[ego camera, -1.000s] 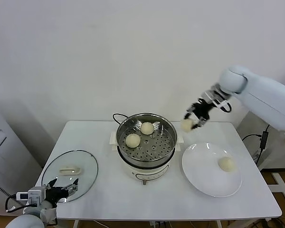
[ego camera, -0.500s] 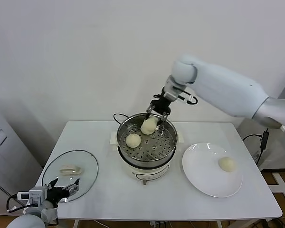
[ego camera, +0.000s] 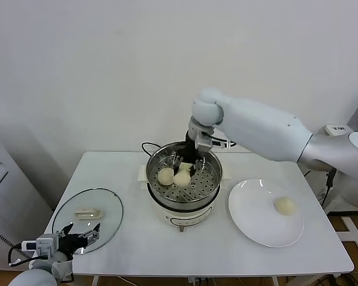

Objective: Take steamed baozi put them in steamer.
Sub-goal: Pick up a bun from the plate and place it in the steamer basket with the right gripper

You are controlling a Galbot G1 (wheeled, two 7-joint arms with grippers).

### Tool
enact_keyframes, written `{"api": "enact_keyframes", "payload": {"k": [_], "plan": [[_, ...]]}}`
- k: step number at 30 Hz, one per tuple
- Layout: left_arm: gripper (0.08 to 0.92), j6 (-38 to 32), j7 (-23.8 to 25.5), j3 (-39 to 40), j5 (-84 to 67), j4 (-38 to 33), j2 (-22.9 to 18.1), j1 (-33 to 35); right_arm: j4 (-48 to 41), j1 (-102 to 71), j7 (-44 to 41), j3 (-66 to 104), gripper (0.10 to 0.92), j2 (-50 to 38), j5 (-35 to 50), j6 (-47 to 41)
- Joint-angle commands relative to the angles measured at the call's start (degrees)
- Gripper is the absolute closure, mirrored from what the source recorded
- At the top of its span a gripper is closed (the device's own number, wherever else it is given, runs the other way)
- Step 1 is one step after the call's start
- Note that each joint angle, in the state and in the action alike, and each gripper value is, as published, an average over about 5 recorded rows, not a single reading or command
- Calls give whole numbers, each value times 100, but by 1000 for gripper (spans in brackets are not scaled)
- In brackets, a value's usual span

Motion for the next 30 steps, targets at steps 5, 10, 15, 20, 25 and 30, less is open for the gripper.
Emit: {"api": "enact_keyframes", "payload": {"k": [5,10,15,20,25,30], "plan": [[177,-2,-1,-8,-4,0,-6,-4,222,-635,-55,129,534,74,-998,345],[177,-6,1,-12,-11,11,3,-8,199,-807,-45,201,533,50,-1141,370],[177,-9,2,-17,-17,23,5,-18,181,-884,3,261,527,49,-1182,370],[177,-13,4,-23,-19,37,5,-17,194,-886,48,297,467,62,-1193,360],[177,-17,6,-34,-22,39,3,-10,165,-766,61,406,330,26,-1194,365],[177,-14,4,-44,-22,35,2,-12,-55,-439,22,740,223,-62,-1085,298]]}}
